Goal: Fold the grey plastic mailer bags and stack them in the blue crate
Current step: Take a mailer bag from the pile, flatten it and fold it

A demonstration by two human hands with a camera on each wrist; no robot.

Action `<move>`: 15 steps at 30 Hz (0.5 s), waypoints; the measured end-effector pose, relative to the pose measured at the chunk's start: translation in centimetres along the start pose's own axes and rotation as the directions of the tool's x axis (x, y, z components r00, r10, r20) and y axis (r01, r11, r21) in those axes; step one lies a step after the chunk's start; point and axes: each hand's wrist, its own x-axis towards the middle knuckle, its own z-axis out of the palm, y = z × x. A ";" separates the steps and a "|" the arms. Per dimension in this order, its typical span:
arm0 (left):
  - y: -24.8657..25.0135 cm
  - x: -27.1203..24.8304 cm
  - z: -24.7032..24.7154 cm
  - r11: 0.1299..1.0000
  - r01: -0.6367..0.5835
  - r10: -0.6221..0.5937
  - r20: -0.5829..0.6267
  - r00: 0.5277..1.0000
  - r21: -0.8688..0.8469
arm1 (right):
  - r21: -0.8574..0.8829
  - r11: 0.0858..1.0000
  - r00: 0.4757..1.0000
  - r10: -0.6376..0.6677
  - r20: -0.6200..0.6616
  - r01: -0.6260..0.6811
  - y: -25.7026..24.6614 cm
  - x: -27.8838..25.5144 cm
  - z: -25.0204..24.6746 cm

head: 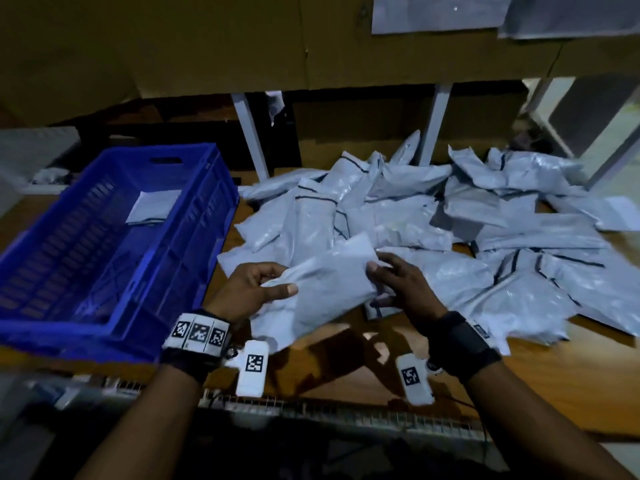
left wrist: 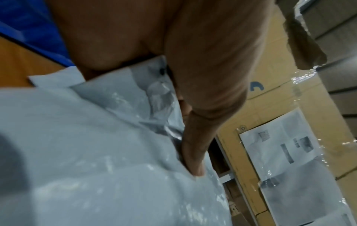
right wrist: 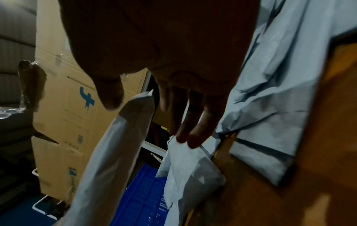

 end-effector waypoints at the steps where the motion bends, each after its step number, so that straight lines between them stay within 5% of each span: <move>1: -0.5 -0.5 0.7 0.999 0.032 -0.032 0.020 0.999 0.015 | -0.013 1.000 1.000 0.006 0.024 -0.006 0.6 -1.2 -0.3; 7: -5.5 -0.1 3.6 0.985 0.164 -0.163 -0.012 0.987 0.062 | -0.127 0.979 0.986 0.148 -0.083 -0.157 6.3 -6.4 -1.8; 15: -10.5 1.3 3.2 0.943 0.141 -0.078 -0.214 0.974 0.301 | -0.487 0.821 0.915 0.100 -0.392 -0.299 11.7 -7.5 -0.8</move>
